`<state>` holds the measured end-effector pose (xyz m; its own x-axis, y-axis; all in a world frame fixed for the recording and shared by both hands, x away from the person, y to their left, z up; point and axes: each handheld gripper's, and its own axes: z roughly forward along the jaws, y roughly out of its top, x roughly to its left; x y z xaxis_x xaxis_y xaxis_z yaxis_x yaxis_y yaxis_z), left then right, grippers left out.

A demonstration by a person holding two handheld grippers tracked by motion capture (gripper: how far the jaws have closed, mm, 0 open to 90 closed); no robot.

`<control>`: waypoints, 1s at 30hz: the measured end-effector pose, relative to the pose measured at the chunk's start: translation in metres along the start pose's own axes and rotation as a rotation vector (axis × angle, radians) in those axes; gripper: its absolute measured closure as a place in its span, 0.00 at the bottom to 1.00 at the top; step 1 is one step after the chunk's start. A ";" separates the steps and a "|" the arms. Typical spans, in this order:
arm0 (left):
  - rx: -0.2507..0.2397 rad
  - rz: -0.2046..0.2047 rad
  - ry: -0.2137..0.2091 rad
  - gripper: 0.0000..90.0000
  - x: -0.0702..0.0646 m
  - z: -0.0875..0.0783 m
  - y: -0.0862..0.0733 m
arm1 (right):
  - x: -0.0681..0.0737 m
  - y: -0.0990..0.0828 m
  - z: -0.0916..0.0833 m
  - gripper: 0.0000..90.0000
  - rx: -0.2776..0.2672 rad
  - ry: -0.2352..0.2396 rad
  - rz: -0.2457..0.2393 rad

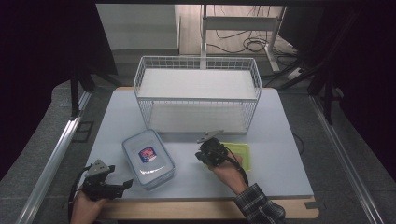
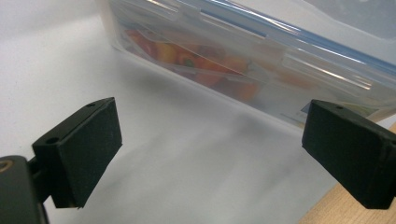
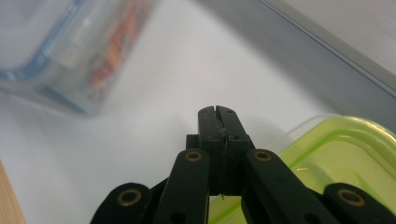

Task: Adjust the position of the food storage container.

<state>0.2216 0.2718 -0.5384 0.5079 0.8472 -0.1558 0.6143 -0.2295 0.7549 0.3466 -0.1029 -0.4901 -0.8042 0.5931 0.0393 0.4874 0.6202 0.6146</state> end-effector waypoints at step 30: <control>0.063 0.039 -0.004 0.09 -0.003 0.007 0.001 | -0.091 -0.090 -0.083 0.99 -0.035 -0.208 0.226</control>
<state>0.2242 0.2656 -0.5415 0.5342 0.8353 -0.1298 0.6311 -0.2919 0.7187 0.3478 -0.2556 -0.4840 -0.5882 0.8085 0.0181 0.6309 0.4448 0.6357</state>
